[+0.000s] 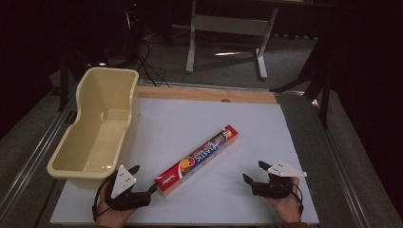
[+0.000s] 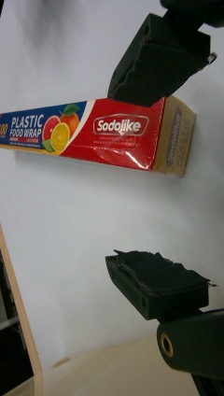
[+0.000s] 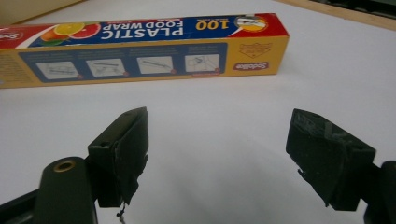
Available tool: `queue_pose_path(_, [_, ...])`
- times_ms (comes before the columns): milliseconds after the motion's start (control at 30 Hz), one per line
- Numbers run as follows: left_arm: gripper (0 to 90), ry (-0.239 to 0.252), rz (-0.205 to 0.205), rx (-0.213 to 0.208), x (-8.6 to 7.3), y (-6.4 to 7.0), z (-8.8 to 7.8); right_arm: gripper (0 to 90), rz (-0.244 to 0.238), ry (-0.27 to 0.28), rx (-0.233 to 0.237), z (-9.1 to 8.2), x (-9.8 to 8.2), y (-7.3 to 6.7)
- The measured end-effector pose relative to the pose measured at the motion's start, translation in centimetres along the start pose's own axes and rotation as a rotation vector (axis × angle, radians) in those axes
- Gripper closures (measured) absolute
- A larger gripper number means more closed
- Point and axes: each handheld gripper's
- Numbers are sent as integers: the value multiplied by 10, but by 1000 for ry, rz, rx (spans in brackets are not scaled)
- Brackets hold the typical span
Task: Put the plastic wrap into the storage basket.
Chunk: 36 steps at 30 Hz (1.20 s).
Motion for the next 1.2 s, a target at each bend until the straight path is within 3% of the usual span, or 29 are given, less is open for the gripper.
queue_pose_path(300, [182,12,-5,-3,1,1,0,211,-7,-13,3,3,1,-3])
queue_pose_path(567, [188,15,-8,-5,0,1,-1,271,-6,-26,49,9,5,-17])
queue_pose_path(633, [189,19,-9,-5,0,1,-1,285,-31,-24,56,11,11,-25])
queue_pose_path(667, [189,18,-9,-6,0,1,-1,302,-55,-23,82,14,16,-32])
queue_pose_path(1067, [216,24,-14,-17,0,0,-3,389,-138,-41,180,43,40,-65])
queue_pose_path(1200, [218,27,-15,-17,0,-1,-3,516,-162,-55,199,55,44,-75])
Point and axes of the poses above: each handheld gripper's, and its own axes: z roughly forward along the jaws, x roughly out of its top, y roughly to its right, and after that the axes turned 11 degrees about z, right-handed
